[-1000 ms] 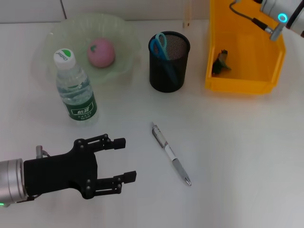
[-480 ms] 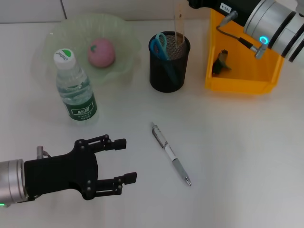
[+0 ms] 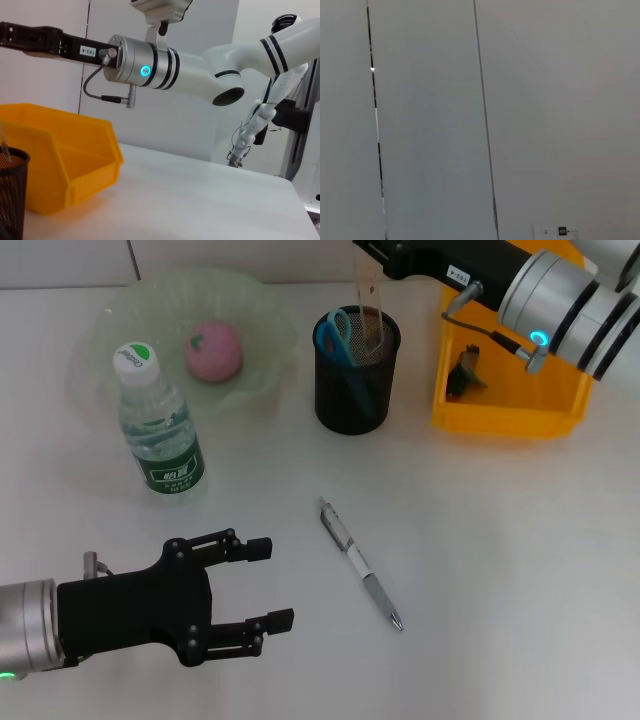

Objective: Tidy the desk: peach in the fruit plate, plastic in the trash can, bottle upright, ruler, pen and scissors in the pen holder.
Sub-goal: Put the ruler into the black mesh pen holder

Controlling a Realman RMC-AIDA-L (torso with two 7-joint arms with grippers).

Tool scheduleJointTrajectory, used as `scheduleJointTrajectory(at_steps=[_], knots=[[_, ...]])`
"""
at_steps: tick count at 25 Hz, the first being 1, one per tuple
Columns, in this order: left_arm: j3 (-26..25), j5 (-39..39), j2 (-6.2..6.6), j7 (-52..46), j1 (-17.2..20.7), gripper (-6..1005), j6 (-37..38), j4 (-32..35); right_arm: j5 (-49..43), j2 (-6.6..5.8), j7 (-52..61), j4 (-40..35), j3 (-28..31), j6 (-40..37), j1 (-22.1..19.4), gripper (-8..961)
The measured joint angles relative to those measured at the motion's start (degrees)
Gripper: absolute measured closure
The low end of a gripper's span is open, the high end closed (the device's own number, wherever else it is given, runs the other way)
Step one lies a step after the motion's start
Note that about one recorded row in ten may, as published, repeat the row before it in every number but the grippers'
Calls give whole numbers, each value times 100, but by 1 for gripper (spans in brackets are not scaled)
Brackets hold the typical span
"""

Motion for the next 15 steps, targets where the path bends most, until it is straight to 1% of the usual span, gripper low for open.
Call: scheduleJointTrajectory(at_steps=[2,10,15], knots=[[1,0,-2,0,1,216,0,0,1,0,-96,117,0,0,66,436],[1,1,-21,4,-5,216,0,14,4,-1,-156,166,-14,-18,72,419],[0,0,-22,5,-7,216,18,21,132,-1,-109,160,-1,-293,-107,408]])
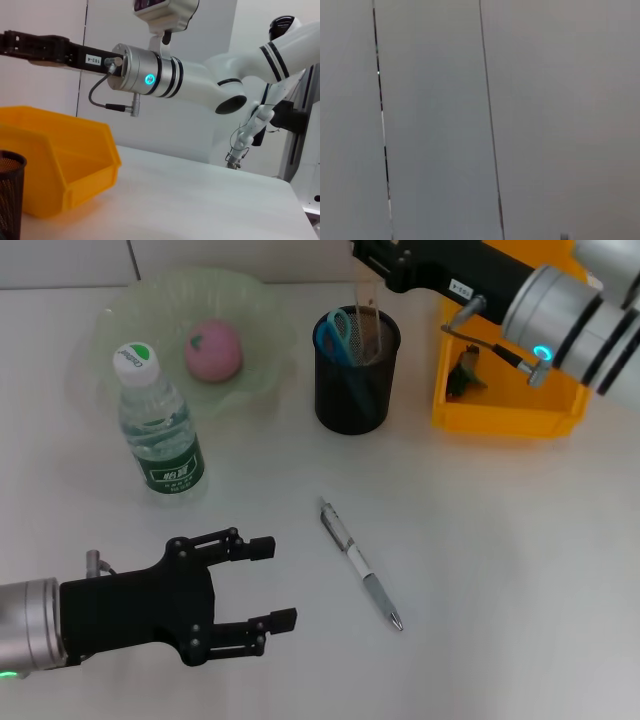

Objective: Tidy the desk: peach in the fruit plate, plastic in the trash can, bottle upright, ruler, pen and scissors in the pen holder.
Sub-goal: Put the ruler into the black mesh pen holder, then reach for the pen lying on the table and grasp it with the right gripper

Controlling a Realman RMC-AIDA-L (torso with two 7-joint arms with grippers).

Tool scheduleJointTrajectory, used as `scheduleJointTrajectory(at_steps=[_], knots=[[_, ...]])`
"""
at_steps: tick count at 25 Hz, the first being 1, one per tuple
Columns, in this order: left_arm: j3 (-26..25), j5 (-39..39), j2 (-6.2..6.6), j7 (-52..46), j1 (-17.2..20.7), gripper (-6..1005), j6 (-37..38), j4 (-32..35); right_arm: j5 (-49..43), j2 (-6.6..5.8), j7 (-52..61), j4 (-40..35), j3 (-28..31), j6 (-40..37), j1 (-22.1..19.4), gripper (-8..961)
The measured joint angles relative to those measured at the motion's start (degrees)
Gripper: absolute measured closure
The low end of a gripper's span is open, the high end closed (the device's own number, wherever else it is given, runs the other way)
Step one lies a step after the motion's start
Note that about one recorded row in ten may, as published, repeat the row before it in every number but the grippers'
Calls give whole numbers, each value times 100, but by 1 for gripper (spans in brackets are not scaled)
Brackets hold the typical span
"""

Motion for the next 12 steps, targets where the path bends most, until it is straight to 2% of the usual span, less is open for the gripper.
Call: scheduleJointTrajectory(at_steps=[7,10,12], knots=[[-7,0,0,0,0,216,12,-18,257,-5,278,-174,-111,-69,-347,393],[-12,0,-1,0,0,216,28,-10,243,-34,661,-699,-310,-136,-655,297],[-18,0,-5,0,0,216,41,-1,192,-54,1258,-1583,-546,-5,-1116,233]])
